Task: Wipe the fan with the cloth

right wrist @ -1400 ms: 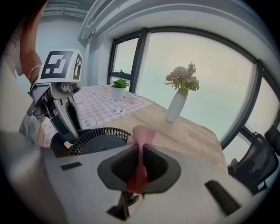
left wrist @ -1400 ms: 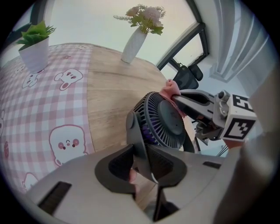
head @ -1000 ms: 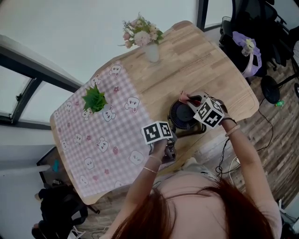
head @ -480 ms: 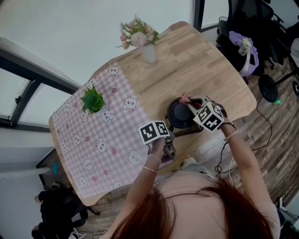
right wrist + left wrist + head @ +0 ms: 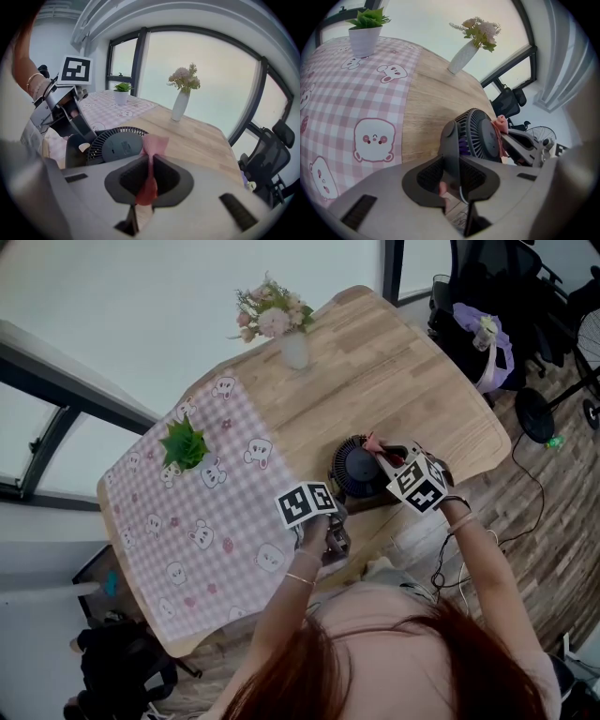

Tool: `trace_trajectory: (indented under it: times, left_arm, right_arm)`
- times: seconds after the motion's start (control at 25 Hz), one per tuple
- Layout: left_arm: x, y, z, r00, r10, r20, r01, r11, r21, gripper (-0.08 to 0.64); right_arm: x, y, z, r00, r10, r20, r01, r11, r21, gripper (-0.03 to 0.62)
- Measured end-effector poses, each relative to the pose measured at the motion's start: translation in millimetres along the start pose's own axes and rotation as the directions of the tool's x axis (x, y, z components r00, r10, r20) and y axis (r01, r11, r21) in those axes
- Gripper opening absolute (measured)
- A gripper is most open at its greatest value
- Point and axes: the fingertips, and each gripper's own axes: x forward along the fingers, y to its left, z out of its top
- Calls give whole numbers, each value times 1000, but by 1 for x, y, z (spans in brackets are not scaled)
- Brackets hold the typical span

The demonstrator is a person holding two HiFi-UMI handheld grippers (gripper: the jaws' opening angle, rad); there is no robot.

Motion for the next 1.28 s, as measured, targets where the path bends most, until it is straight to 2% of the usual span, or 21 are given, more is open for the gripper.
trace_trajectory:
  times: [0.56,1.28]
  left_arm:
    - [0,-3,-2,1000,-12,-18,12,1000,-3,87]
    - [1,0,-2,999,-27,-46,28,999,22,89]
  right_arm:
    - [-13,12,-9,1000,-15,-20,15,999,31,25]
    - [-21,40,-13,999,-8,-41,6,999,-38,25]
